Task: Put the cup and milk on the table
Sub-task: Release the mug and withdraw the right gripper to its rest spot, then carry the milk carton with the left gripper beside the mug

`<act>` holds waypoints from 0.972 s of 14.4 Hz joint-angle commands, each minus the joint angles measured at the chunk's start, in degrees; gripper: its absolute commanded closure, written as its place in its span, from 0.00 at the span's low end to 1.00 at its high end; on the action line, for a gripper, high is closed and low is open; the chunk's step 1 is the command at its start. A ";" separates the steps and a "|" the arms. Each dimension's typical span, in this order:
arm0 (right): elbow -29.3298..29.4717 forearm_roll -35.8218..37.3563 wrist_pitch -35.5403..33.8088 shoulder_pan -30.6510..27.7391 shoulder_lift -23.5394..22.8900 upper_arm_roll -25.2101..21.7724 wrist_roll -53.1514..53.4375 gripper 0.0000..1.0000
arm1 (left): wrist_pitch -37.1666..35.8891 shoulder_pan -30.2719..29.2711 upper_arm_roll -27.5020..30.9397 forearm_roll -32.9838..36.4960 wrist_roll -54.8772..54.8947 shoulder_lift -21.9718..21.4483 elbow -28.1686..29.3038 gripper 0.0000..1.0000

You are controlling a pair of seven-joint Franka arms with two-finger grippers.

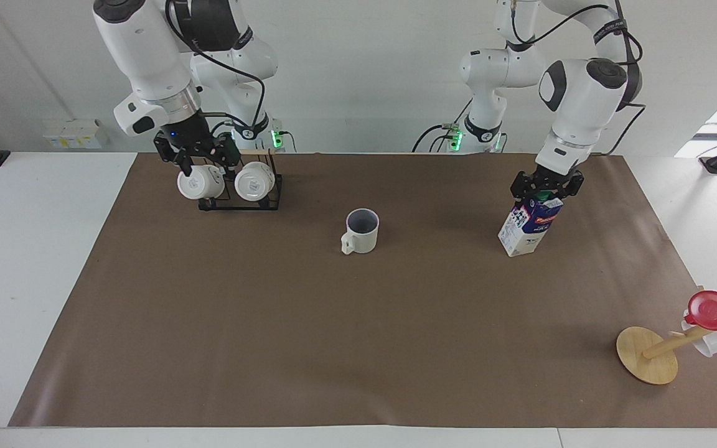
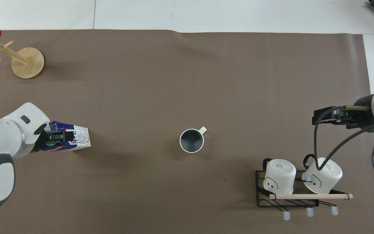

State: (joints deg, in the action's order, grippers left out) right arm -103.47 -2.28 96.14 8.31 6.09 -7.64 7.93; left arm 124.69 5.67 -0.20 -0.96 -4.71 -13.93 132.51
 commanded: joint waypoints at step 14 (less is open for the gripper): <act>14.09 4.57 -7.73 -3.66 -1.34 1.58 -6.53 0.00 | -11.05 12.33 0.03 -0.36 -19.62 5.23 -15.96 0.54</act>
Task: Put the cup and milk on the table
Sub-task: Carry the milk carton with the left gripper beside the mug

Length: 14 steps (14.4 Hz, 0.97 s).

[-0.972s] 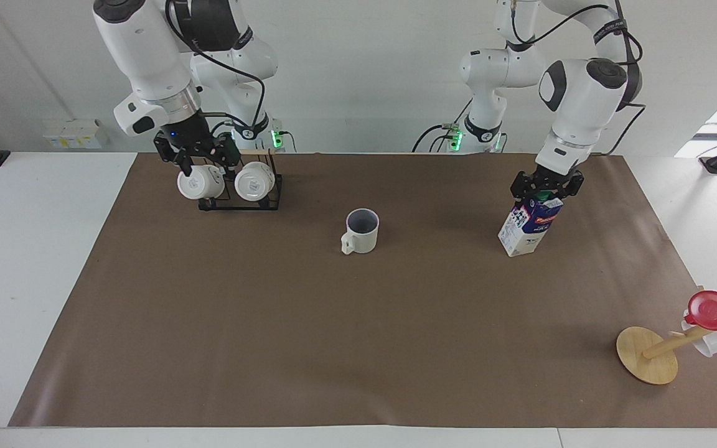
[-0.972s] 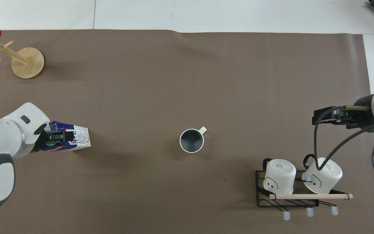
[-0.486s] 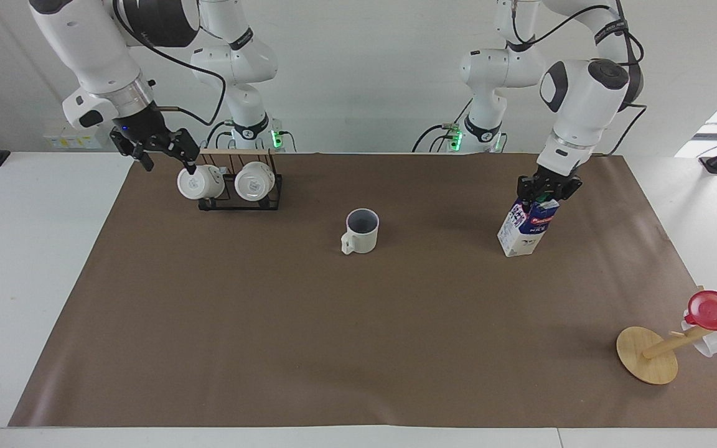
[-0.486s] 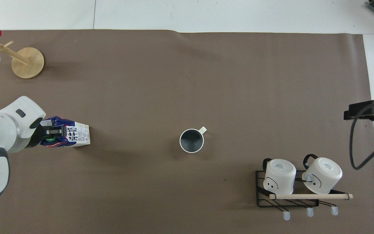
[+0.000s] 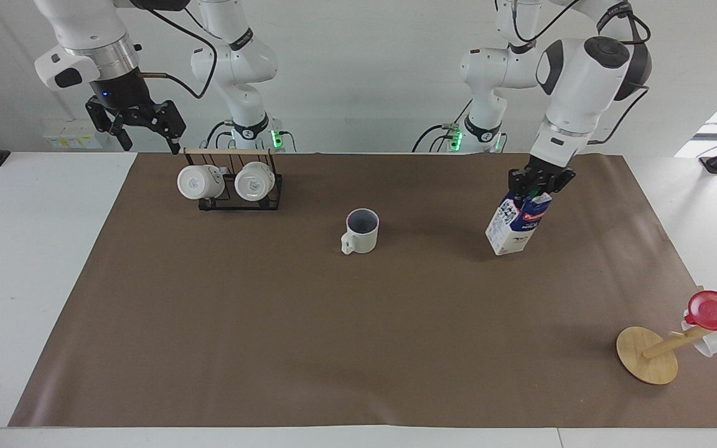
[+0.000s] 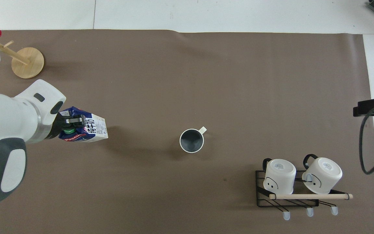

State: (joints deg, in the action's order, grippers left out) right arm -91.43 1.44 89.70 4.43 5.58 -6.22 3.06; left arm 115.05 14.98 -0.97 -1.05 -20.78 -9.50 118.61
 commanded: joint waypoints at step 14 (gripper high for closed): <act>1.17 -0.21 -1.28 0.06 -0.22 0.77 -1.65 0.00 | 5.27 18.76 0.80 -0.27 -20.70 7.22 -3.22 0.52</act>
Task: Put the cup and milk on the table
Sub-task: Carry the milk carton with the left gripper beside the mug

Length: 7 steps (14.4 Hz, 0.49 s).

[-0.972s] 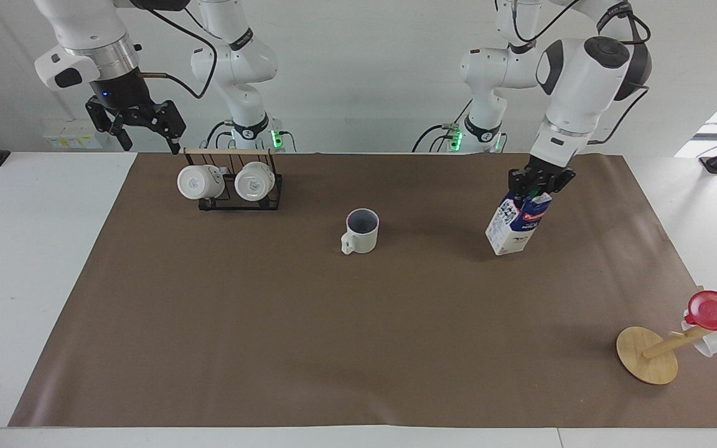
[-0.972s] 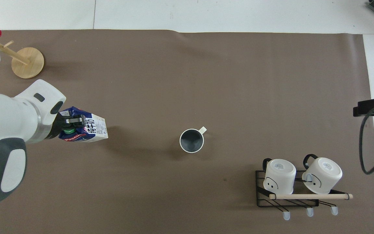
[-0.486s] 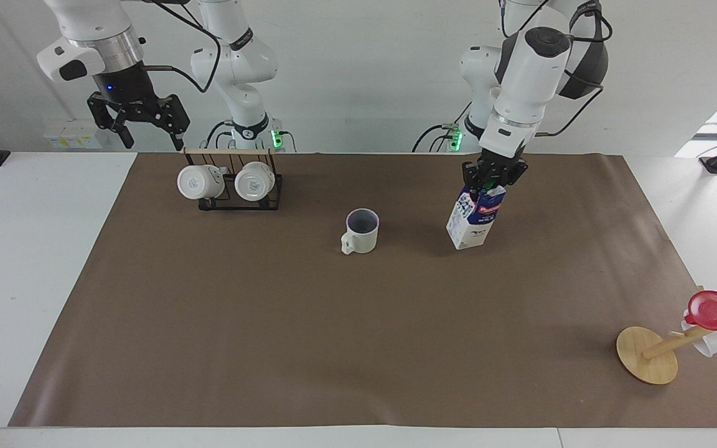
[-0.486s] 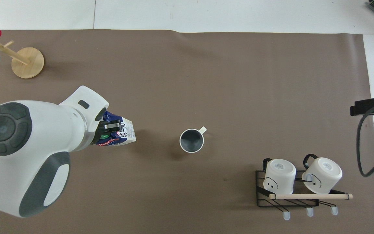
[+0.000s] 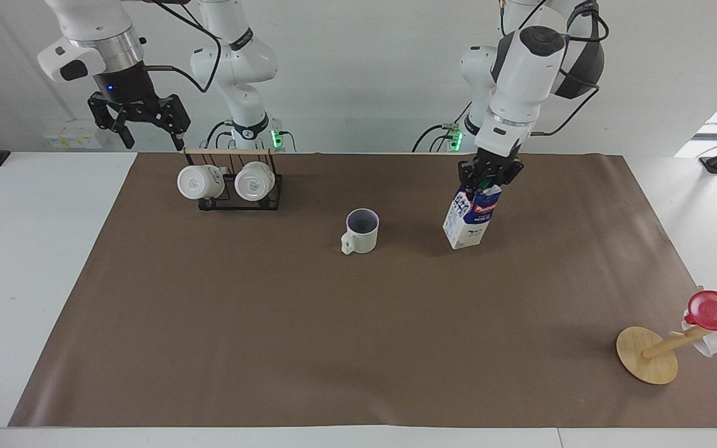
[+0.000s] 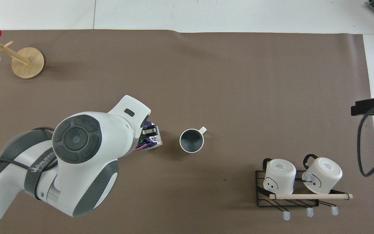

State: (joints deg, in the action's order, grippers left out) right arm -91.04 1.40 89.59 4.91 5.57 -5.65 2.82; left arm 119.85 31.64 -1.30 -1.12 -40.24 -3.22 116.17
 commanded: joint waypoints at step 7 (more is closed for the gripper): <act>0.24 -0.61 -3.72 -1.74 0.32 -1.46 -1.07 0.00 | 3.81 2.90 1.13 0.68 -0.98 1.99 1.59 0.52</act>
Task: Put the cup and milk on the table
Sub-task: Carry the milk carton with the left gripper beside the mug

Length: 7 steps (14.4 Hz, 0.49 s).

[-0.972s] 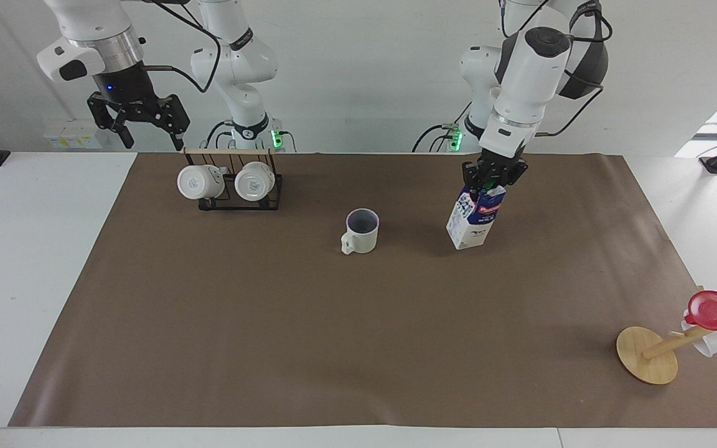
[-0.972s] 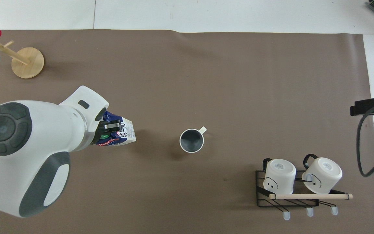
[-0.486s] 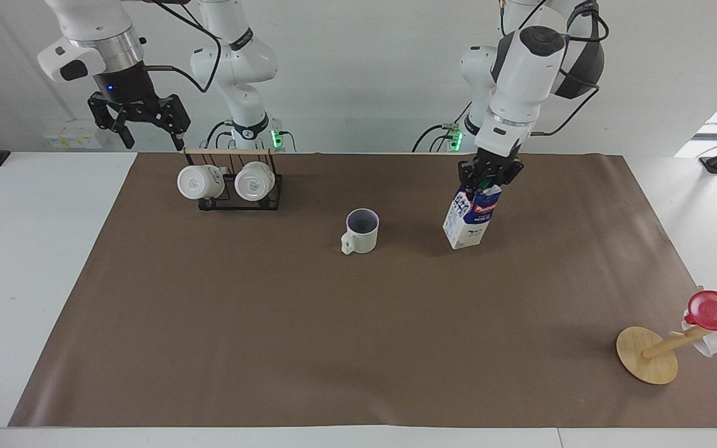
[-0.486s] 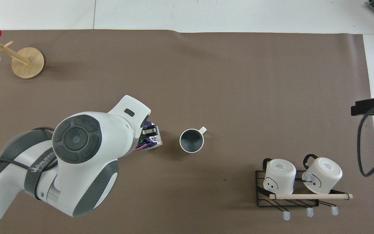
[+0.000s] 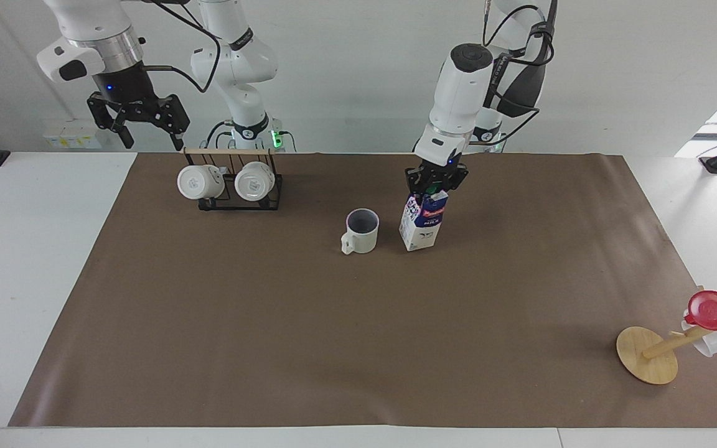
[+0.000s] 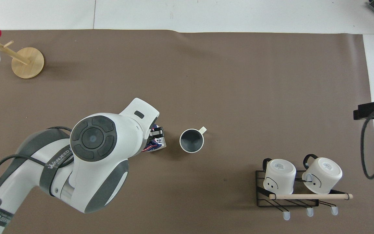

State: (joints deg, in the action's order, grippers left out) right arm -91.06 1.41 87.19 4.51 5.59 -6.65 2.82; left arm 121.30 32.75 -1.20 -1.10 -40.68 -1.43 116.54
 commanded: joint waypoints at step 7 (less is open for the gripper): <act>-0.78 -2.20 -1.41 -1.35 0.48 -0.65 2.01 0.00 | 1.92 2.15 1.03 0.66 2.09 0.11 1.32 0.48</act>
State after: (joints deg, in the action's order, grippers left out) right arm -91.13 0.42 86.55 3.95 5.60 -7.62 3.67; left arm 122.32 33.47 -1.25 -1.06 -39.96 -0.77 116.91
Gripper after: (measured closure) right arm 0.000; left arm 0.507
